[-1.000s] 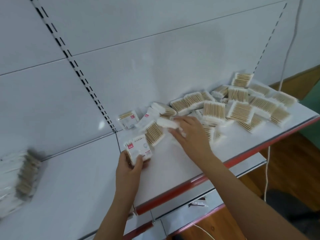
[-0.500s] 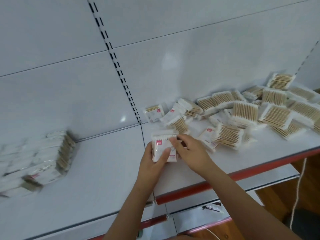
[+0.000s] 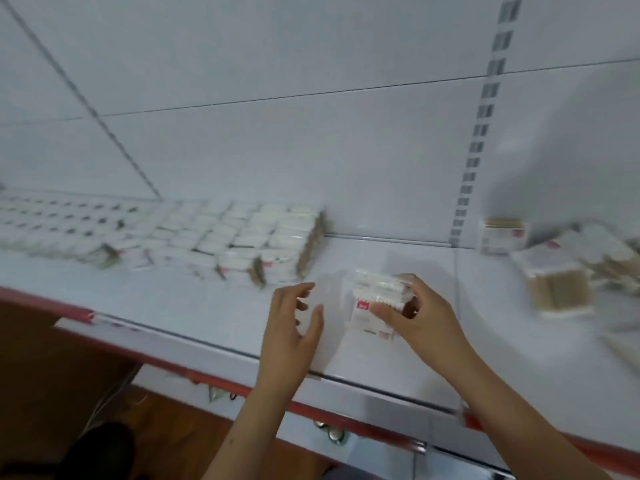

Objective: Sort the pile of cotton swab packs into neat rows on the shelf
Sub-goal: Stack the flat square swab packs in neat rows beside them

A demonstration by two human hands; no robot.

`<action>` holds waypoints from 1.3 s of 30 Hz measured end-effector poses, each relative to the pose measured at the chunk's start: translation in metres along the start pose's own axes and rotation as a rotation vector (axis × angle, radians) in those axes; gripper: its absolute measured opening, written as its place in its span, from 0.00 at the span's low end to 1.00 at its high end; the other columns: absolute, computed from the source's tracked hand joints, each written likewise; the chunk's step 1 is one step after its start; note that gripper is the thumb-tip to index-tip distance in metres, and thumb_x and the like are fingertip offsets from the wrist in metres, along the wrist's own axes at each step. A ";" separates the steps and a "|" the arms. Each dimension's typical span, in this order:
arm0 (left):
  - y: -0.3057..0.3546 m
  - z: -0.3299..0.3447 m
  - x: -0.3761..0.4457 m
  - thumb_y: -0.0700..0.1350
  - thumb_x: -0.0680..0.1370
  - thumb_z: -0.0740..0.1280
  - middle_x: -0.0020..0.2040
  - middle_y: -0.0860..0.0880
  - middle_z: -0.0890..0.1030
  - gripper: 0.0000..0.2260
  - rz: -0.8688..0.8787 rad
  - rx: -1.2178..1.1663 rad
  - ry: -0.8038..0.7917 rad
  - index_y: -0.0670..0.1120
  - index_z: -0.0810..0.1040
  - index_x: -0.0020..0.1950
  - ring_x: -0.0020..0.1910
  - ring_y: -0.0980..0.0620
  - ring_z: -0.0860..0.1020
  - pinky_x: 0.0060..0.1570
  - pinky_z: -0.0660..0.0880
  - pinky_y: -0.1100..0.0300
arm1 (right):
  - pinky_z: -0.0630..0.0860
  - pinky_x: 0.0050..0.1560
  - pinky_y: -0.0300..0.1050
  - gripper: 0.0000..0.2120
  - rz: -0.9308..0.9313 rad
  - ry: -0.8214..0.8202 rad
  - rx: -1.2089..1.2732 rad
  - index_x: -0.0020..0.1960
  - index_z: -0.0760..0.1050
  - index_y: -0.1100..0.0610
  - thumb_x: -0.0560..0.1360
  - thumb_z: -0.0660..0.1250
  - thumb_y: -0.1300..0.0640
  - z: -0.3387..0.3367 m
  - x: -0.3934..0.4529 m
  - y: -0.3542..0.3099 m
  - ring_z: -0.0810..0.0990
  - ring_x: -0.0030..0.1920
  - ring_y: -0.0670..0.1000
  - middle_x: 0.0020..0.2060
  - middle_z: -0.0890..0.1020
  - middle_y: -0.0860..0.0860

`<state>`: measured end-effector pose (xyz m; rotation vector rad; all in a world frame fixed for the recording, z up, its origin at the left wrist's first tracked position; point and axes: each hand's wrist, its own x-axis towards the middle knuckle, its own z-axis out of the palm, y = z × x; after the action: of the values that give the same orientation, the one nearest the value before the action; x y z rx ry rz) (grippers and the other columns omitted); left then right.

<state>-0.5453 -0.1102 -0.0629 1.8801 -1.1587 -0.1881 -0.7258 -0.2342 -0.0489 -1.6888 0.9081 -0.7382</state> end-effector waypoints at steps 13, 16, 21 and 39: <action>-0.090 -0.090 0.058 0.48 0.81 0.67 0.72 0.55 0.64 0.20 0.002 0.151 0.096 0.56 0.70 0.73 0.54 0.59 0.77 0.42 0.75 0.74 | 0.74 0.49 0.25 0.29 -0.072 0.071 -0.062 0.69 0.66 0.51 0.73 0.75 0.53 0.174 0.051 -0.035 0.79 0.53 0.44 0.61 0.74 0.46; -0.103 -0.094 0.072 0.48 0.80 0.67 0.72 0.55 0.63 0.21 0.062 0.117 0.040 0.59 0.69 0.73 0.57 0.57 0.77 0.43 0.79 0.68 | 0.72 0.50 0.23 0.31 -0.012 0.195 -0.079 0.68 0.65 0.52 0.71 0.77 0.55 0.191 0.047 -0.035 0.78 0.52 0.45 0.60 0.68 0.47; -0.113 -0.090 0.081 0.45 0.78 0.70 0.72 0.52 0.64 0.22 0.161 0.099 -0.048 0.58 0.72 0.71 0.57 0.55 0.76 0.40 0.82 0.61 | 0.73 0.51 0.27 0.29 0.046 0.231 -0.085 0.65 0.68 0.49 0.69 0.78 0.51 0.201 0.044 -0.033 0.78 0.53 0.40 0.57 0.77 0.45; -0.095 -0.062 0.104 0.54 0.75 0.71 0.68 0.47 0.70 0.26 0.518 0.321 0.046 0.51 0.75 0.72 0.65 0.44 0.71 0.66 0.65 0.47 | 0.73 0.48 0.27 0.14 0.115 0.615 -0.068 0.59 0.74 0.51 0.75 0.71 0.61 0.105 0.066 -0.018 0.80 0.48 0.41 0.48 0.81 0.45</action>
<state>-0.3933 -0.1379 -0.0661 1.7656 -1.6737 0.3450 -0.6005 -0.2351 -0.0575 -1.4660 1.4519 -1.1878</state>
